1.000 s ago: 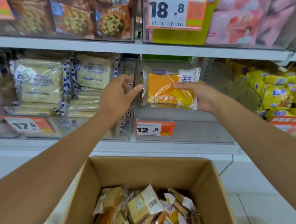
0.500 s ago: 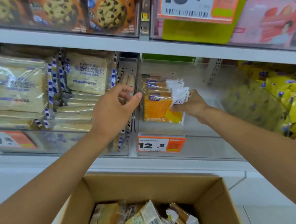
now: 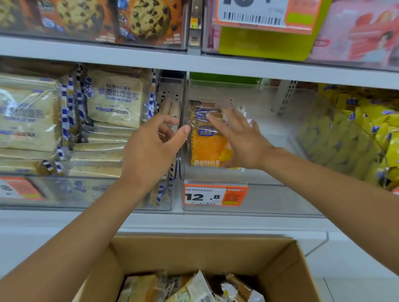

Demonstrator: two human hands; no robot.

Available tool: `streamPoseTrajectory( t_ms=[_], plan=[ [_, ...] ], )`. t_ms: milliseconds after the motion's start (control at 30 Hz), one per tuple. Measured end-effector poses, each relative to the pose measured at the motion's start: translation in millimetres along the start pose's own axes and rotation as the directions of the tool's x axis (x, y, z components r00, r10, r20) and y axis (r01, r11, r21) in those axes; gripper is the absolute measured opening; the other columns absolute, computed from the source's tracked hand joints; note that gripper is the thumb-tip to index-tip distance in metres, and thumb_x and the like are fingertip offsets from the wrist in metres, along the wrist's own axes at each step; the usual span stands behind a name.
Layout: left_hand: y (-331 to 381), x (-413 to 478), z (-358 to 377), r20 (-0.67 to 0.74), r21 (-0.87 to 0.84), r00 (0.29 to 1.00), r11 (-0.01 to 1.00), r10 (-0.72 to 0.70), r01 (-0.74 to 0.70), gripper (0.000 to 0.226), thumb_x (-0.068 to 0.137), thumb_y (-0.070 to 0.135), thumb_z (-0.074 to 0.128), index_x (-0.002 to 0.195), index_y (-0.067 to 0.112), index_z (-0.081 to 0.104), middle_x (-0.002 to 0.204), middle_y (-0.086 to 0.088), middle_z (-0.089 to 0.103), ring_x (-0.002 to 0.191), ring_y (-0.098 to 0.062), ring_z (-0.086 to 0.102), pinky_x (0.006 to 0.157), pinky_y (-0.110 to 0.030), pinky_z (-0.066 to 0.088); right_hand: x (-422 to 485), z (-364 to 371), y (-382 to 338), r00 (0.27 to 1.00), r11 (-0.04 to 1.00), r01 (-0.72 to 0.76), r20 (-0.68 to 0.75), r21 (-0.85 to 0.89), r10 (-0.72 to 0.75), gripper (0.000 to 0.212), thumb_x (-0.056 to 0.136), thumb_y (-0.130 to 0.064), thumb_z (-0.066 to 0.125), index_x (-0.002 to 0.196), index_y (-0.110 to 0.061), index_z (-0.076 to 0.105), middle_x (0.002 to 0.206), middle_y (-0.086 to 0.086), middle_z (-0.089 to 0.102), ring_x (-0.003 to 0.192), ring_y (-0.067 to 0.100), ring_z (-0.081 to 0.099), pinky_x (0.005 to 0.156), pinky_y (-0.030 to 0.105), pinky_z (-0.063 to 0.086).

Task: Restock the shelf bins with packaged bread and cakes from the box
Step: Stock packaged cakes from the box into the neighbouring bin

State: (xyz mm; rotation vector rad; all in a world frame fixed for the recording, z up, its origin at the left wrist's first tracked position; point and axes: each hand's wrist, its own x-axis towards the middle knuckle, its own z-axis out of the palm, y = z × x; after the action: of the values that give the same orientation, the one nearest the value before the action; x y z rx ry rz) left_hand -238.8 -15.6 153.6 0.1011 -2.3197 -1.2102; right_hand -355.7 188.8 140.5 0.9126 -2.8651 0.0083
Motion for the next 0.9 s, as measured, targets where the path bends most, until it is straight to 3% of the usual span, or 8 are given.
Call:
streamPoseTrajectory(
  t_ms=[167, 300, 367, 467, 567, 733, 800, 900],
  plan=[
    [-2, 1, 0, -0.001, 0.000, 1.000, 1.000, 0.014, -0.014, 0.019, 0.090, 0.051, 0.061, 0.103, 0.038, 0.060, 0.075, 0.011, 0.061, 0.066, -0.003, 0.057, 0.062, -0.025, 0.045, 19, 9, -8, 0.997, 0.995, -0.078, -0.023, -0.061, 0.077, 0.126, 0.063, -0.056, 0.084, 0.154, -0.034, 0.000, 0.161, 0.007, 0.003, 0.147, 0.031, 0.006, 0.105, 0.065, 0.033],
    [0, 1, -1, 0.019, 0.014, 1.000, 1.000, 0.013, -0.013, 0.021, 0.091, 0.051, 0.060, 0.105, 0.036, 0.060, 0.078, 0.010, 0.061, 0.071, -0.005, 0.058, 0.063, -0.027, 0.047, 11, -1, -8, 0.994, 0.995, -0.099, 0.051, -0.006, 0.100, 0.128, 0.062, -0.062, 0.081, 0.154, -0.036, -0.004, 0.162, 0.003, -0.005, 0.150, 0.028, -0.006, 0.112, 0.068, 0.003],
    [2, 1, -2, 0.029, 0.026, 1.000, 1.000, 0.006, -0.007, 0.022, 0.091, 0.051, 0.059, 0.105, 0.034, 0.061, 0.077, 0.010, 0.060, 0.070, -0.006, 0.058, 0.064, -0.028, 0.048, 0, -11, -12, 0.992, 0.991, -0.123, 0.004, 0.046, 0.123, 0.117, 0.068, -0.063, 0.076, 0.155, -0.036, 0.003, 0.163, 0.002, 0.000, 0.150, 0.026, -0.005, 0.114, 0.063, -0.002],
    [9, 0, -6, 0.035, 0.059, 0.999, 0.998, 0.005, -0.007, 0.028, 0.092, 0.047, 0.061, 0.109, 0.025, 0.064, 0.075, 0.010, 0.058, 0.068, -0.006, 0.056, 0.066, -0.029, 0.048, -23, -26, -24, 0.978, 0.977, -0.106, -0.160, 0.187, 0.137, 0.085, 0.082, -0.052, 0.070, 0.152, -0.029, 0.028, 0.157, 0.005, 0.028, 0.146, 0.025, 0.020, 0.116, 0.046, 0.013],
    [27, -10, -13, 0.017, 0.158, 0.999, 0.986, 0.048, -0.050, 0.023, 0.091, 0.041, 0.065, 0.102, 0.021, 0.061, 0.071, 0.009, 0.056, 0.069, -0.011, 0.056, 0.066, -0.031, 0.047, -55, -38, -39, 0.943, 0.959, -0.019, -0.314, 0.284, 0.112, 0.056, 0.084, -0.032, 0.070, 0.136, -0.018, 0.053, 0.131, 0.008, 0.055, 0.126, 0.027, 0.045, 0.106, 0.036, 0.031],
    [39, -63, -17, 0.079, 0.154, 0.995, 0.986, 0.054, -0.065, 0.018, 0.090, 0.031, 0.068, 0.085, 0.021, 0.054, 0.065, 0.008, 0.051, 0.062, -0.013, 0.050, 0.062, -0.034, 0.043, -132, -19, -77, 0.849, 0.975, 0.060, -0.525, 0.216, 0.065, 0.010, 0.080, -0.017, 0.066, 0.089, -0.012, 0.065, 0.088, 0.005, 0.061, 0.088, 0.025, 0.058, 0.068, 0.033, 0.048],
    [25, -100, -13, 0.144, 0.101, 0.989, 0.995, -0.028, 0.013, 0.017, 0.090, 0.030, 0.068, 0.085, 0.020, 0.055, 0.065, 0.007, 0.052, 0.063, -0.012, 0.050, 0.064, -0.033, 0.043, -169, 7, -91, 0.931, 0.961, 0.063, -0.362, 0.268, 0.039, 0.007, 0.082, -0.018, 0.064, 0.088, -0.014, 0.063, 0.086, 0.000, 0.060, 0.085, 0.022, 0.057, 0.068, 0.032, 0.049],
    [-17, -154, -9, 0.261, 0.146, 0.944, 0.975, -0.201, 0.168, 0.013, 0.090, 0.030, 0.067, 0.086, 0.020, 0.059, 0.067, 0.007, 0.055, 0.068, -0.014, 0.056, 0.069, -0.032, 0.046, -218, 61, -96, 0.993, 0.926, -0.080, 0.115, 0.370, 0.040, 0.017, 0.089, -0.023, 0.060, 0.105, -0.017, 0.063, 0.103, -0.001, 0.060, 0.097, 0.019, 0.058, 0.080, 0.036, 0.050]
  ],
)
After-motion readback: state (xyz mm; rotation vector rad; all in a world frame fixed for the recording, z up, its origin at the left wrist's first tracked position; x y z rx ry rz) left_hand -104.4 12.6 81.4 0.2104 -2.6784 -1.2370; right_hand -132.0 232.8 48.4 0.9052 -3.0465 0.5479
